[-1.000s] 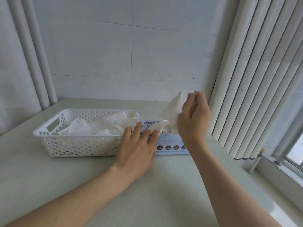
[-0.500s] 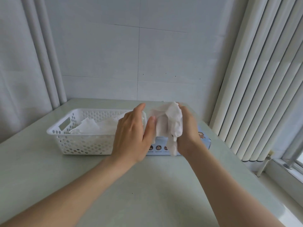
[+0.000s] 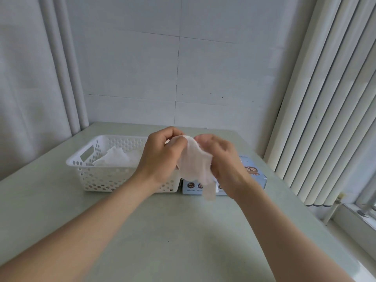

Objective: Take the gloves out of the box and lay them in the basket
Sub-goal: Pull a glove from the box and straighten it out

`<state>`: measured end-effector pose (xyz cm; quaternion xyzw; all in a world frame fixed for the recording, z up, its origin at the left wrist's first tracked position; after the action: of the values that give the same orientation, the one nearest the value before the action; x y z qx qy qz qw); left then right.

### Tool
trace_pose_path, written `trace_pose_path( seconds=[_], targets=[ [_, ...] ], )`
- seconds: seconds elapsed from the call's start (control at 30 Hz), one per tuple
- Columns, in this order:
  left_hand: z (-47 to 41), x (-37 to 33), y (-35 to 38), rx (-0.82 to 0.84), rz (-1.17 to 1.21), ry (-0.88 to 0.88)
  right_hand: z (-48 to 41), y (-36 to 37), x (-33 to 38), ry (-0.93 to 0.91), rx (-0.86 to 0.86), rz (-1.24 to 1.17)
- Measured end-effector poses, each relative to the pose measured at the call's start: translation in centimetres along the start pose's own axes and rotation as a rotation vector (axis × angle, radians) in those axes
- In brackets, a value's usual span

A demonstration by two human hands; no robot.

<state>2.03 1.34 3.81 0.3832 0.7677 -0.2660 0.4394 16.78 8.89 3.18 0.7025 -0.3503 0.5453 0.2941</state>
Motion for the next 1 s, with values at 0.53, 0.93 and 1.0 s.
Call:
trace_pose_path(
  seconds=[0.53, 0.93, 1.0],
  targets=[
    [-1.1, 0.5, -0.9, 0.044, 0.049, -0.078, -0.2, 0.5, -0.3, 0.105, -0.086, -0.055],
    [-1.5, 0.4, -1.5, -0.029, -0.080, -0.093, -0.6, 0.3, -0.8, -0.129, -0.274, 0.474],
    [-1.9, 0.5, -1.9, -0.062, -0.124, -0.069, -0.6, 0.1, -0.7, -0.120, -0.300, 0.474]
  ],
)
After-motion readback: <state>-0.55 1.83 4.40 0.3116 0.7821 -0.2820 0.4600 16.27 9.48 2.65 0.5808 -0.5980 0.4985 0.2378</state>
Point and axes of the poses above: each hand's wrist, its own z-axis away from the middle knuckle, its own y-axis out of the palm, x = y × z, the point moved 2 cm from there along -z, towards the middle knuckle, and after that the axes turned 3 degrees about -x, right-handed, at the moved point
